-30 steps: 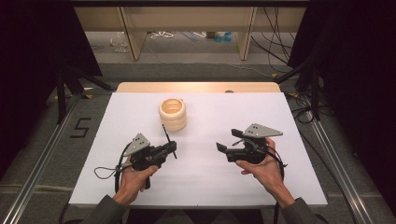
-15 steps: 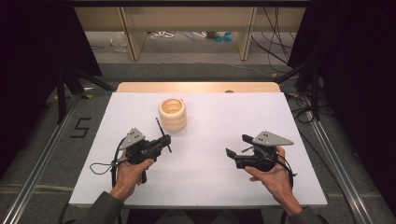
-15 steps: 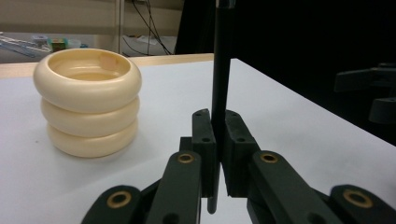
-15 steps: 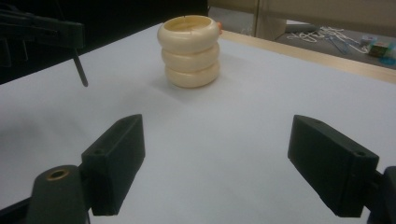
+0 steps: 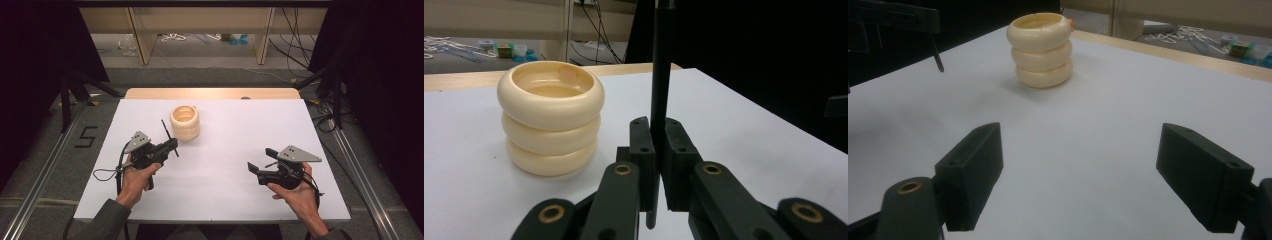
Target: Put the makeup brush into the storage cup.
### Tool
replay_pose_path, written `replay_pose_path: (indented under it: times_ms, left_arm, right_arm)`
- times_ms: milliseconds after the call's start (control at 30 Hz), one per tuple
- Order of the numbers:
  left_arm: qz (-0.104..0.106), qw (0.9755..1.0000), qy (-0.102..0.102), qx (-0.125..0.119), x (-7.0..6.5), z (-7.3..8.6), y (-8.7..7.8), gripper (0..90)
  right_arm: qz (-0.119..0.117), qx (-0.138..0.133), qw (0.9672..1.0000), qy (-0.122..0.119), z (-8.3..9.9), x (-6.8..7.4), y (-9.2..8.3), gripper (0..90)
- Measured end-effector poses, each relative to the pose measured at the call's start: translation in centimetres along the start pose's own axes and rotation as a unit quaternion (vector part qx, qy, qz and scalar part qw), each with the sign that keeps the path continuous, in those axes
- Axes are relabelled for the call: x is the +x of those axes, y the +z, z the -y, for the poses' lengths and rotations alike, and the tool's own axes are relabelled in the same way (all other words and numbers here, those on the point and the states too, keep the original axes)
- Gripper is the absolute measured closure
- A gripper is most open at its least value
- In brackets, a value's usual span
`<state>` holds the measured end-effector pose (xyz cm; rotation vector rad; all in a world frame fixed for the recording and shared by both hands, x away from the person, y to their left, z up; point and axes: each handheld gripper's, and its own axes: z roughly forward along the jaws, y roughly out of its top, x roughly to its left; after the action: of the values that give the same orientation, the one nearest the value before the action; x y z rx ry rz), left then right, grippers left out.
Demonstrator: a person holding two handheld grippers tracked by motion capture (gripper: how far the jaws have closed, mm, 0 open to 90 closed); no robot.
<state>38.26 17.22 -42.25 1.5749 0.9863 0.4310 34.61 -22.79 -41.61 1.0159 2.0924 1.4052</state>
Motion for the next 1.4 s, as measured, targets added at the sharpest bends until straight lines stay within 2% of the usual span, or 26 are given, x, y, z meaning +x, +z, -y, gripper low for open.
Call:
replay_pose_path:
  times_ms: [100, 300, 367, 400, 433, 467, 567, 633, 733, 800, 833, 900, 1067, 1200, 1400]
  left_arm:
    - [-0.004, 1.0, -0.007, -0.001, 0.5, -0.1, 0.1, 84.8]
    - [-0.01, 0.9999, -0.006, -0.001, 1.0, -0.3, 0.4, 84.8]
    - [-0.011, 0.9999, -0.006, 0.0, 1.2, -0.4, 0.5, 84.8]
    - [-0.012, 0.9999, -0.007, -0.001, 1.2, -0.4, 0.6, 84.8]
    - [-0.012, 0.9999, -0.007, -0.001, 1.2, -0.5, 0.6, 84.8]
    - [-0.014, 0.9999, -0.008, -0.001, 1.3, -0.5, 0.6, 84.8]
    - [-0.015, 0.9999, -0.007, -0.002, 1.5, -0.7, 0.8, 84.8]
    - [-0.017, 0.9998, -0.009, -0.002, 1.6, -0.8, 0.9, 84.8]
    - [-0.017, 0.9998, -0.009, -0.004, 1.7, -1.0, 1.0, 84.8]
    - [-0.018, 0.9998, -0.009, -0.004, 1.8, -1.2, 1.0, 84.8]
    - [-0.018, 0.9998, -0.008, -0.005, 1.8, -1.3, 1.1, 84.9]
    - [-0.018, 0.9998, -0.008, -0.006, 1.9, -1.5, 1.3, 84.8]
    - [-0.021, 0.9997, -0.007, -0.005, 2.3, -1.9, 1.8, 84.9]
    - [-0.023, 0.9997, -0.008, -0.005, 2.5, -2.2, 2.3, 84.8]
    - [-0.027, 0.9996, -0.005, -0.005, 2.7, -2.8, 2.7, 84.8]
  right_arm:
    - [0.002, -0.003, 1.0, -0.001, 0.2, -0.1, 0.0, 20.1]
    - [0.011, 0.002, 0.9999, -0.002, 0.4, -0.2, -0.5, 20.3]
    - [0.01, -0.003, 0.9999, -0.002, 0.5, -0.3, -0.5, 20.3]
    - [0.008, 0.002, 1.0, -0.001, 0.5, -0.3, -0.6, 20.2]
    - [0.012, -0.008, 0.9999, -0.001, 0.6, -0.3, -0.5, 20.2]
    - [0.012, 0.003, 0.9999, 0.002, 0.6, -0.3, -0.8, 20.1]
    - [0.02, 0.005, 0.9998, 0.005, 0.7, -0.4, -1.0, 17.7]
    - [0.017, -0.009, 0.9998, 0.005, 0.8, -0.5, -0.8, 17.2]
    - [0.017, -0.002, 0.9998, 0.009, 0.8, -0.5, -1.0, 17.1]
    - [0.018, -0.007, 0.9998, 0.005, 1.0, -0.5, -0.9, 17.0]
    - [0.019, 0.002, 0.9998, 0.007, 1.0, -0.5, -1.0, 17.1]
    - [0.017, -0.007, 0.9998, 0.007, 1.0, -0.5, -0.9, 17.0]
    - [0.018, -0.005, 0.9998, 0.007, 1.1, -0.5, -1.0, 17.2]
    - [0.021, 0.009, 0.9997, 0.006, 1.2, -0.5, -1.2, 17.3]
    - [0.016, -0.001, 0.9999, 0.005, 1.4, -0.6, -0.9, 17.5]
